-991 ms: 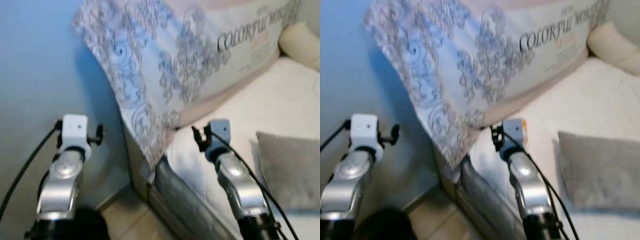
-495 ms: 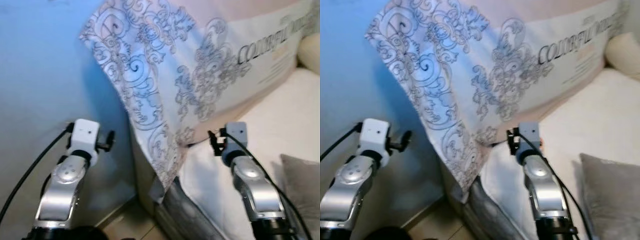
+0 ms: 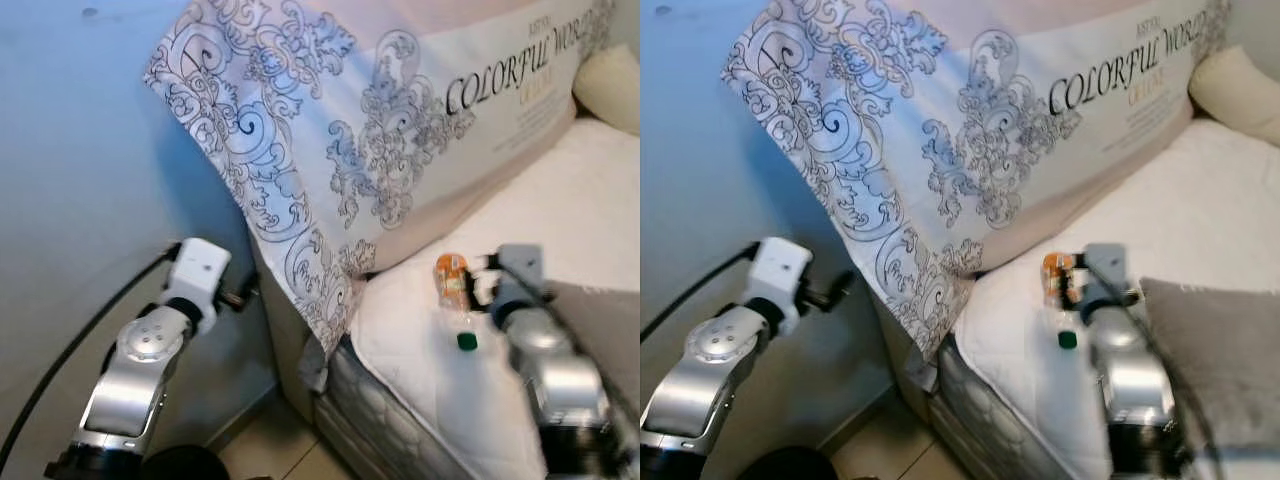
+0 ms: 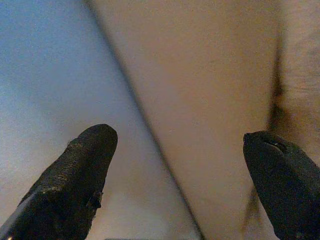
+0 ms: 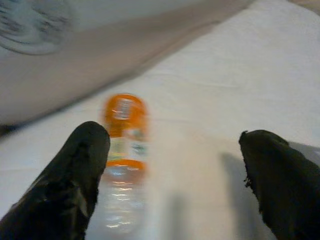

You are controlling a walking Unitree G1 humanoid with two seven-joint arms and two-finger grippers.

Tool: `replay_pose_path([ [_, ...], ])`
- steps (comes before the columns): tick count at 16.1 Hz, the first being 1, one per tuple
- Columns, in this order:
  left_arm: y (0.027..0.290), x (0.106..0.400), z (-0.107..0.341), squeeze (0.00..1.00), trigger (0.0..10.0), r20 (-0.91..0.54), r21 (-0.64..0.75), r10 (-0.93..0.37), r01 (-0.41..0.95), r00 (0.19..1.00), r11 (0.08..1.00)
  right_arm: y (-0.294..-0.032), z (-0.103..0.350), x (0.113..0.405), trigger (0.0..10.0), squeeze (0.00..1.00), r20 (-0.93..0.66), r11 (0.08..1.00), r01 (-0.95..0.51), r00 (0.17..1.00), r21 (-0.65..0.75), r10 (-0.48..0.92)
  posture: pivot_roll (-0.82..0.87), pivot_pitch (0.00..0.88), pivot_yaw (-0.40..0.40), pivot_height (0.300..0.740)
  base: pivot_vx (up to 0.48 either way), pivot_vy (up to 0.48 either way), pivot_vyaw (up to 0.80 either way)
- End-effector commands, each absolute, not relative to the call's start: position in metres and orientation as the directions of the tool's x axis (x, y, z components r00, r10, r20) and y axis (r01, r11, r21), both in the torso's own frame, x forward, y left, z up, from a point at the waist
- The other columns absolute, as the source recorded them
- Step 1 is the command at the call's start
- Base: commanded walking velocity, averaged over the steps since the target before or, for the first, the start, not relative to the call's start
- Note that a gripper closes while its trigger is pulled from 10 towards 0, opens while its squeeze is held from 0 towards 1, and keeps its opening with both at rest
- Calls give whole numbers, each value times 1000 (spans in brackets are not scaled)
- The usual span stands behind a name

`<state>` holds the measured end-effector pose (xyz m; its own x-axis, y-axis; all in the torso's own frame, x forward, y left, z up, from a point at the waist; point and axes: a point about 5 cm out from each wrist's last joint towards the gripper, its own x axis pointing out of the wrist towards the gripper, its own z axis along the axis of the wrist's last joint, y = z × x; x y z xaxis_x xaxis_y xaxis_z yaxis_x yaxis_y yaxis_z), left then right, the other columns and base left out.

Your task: Clean up the room

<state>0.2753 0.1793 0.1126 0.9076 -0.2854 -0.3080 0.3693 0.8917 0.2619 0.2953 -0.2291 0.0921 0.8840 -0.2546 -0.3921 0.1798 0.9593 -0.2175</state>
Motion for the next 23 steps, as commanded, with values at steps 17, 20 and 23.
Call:
replay_pose_path([
  [17,185,257,111,0,10000,-444,299,-502,651,742,698,-216,22,318,10000,0,-707,998,54,706,22,-23,43,0,50,740,0,0,0],
  [20,183,258,110,0,10000,-448,294,-511,660,734,691,-212,10,308,10000,0,-748,1000,21,664,20,1,44,0,47,740,0,0,0],
  [23,184,257,109,0,10000,-450,288,-509,659,734,695,-212,7,305,0,0,-751,998,49,660,31,-9,45,0,43,740,0,0,0],
])
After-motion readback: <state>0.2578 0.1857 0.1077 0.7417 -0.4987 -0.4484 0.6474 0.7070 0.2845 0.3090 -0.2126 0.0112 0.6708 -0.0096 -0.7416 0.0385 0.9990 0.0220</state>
